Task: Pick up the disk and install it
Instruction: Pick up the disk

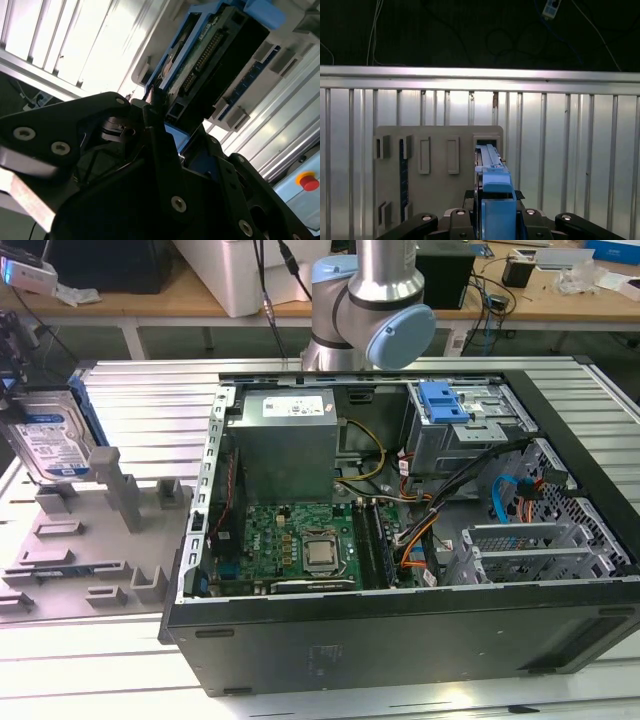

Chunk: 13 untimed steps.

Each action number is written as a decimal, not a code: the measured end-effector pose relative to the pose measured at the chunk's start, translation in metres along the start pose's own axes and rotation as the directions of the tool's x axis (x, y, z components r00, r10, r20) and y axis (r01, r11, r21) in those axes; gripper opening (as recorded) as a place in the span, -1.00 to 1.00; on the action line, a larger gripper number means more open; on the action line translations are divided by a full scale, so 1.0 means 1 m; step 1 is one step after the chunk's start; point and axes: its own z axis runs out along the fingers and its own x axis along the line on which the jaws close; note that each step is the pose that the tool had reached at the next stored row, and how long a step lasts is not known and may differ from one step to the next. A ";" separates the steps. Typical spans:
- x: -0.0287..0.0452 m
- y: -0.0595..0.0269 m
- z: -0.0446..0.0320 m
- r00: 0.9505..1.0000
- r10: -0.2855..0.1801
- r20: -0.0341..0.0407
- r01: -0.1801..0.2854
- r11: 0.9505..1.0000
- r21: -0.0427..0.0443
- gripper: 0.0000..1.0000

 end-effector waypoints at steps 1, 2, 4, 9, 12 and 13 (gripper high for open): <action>0.0000 0.0000 -0.0020 1.000 0.000 -0.001 0.000 1.000 0.000 -0.27; 0.0001 0.0000 -0.0032 1.000 0.000 -0.001 0.000 1.000 0.000 -0.27; 0.0001 -0.0001 -0.0053 1.000 0.000 -0.002 0.000 1.000 0.000 -0.27; 0.0002 -0.0001 -0.0104 1.000 0.000 -0.005 0.000 1.000 0.000 -0.27; 0.0002 -0.0002 -0.0151 1.000 0.000 -0.007 0.000 1.000 0.000 -0.27; 0.0003 -0.0002 -0.0162 1.000 0.000 -0.007 0.000 1.000 0.000 -0.27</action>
